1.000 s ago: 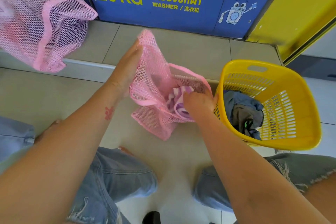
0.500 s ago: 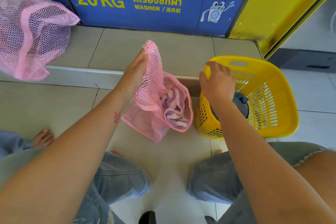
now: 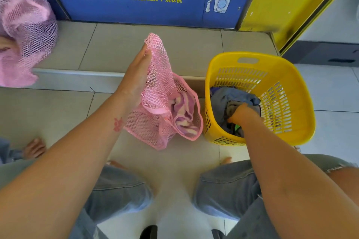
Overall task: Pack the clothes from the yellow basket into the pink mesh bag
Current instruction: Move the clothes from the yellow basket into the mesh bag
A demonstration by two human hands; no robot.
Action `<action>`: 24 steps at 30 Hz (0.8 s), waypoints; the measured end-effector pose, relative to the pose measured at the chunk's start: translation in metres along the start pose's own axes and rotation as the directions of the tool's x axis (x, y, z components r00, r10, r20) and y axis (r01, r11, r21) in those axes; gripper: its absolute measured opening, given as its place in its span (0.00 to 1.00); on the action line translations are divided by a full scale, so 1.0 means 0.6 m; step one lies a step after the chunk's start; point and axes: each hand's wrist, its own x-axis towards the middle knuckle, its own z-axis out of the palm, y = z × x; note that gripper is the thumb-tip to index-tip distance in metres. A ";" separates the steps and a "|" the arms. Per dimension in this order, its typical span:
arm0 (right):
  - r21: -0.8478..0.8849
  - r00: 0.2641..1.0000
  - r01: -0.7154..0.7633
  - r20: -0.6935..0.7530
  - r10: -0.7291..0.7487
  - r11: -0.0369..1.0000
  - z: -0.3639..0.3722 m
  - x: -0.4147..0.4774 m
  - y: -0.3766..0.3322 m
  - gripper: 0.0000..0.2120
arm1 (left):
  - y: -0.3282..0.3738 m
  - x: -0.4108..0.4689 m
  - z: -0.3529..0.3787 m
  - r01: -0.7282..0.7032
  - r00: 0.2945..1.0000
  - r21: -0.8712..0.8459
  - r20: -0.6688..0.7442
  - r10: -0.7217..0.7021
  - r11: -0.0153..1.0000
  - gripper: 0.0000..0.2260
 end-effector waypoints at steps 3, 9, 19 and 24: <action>0.158 0.993 0.045 -0.111 -0.028 0.986 -0.012 -0.017 0.003 0.11 | 0.000 0.000 -0.011 0.024 1.000 0.003 -0.006 -0.024 1.000 0.25; 0.468 0.849 0.411 -0.509 -0.141 0.782 -0.096 -0.077 -0.033 0.18 | 0.004 -0.009 -0.023 -0.001 1.000 -0.042 -0.028 0.000 0.999 0.22; 0.787 0.736 0.616 -0.579 -0.350 -0.005 -0.191 -0.252 -0.140 0.06 | 0.028 -0.025 -0.054 -0.018 0.999 -0.082 -0.049 0.014 0.996 0.19; 0.870 0.832 0.465 -0.367 -0.416 0.164 -0.078 -0.226 -0.208 0.10 | 0.027 -0.018 -0.068 -0.017 0.999 -0.078 -0.045 0.013 0.997 0.24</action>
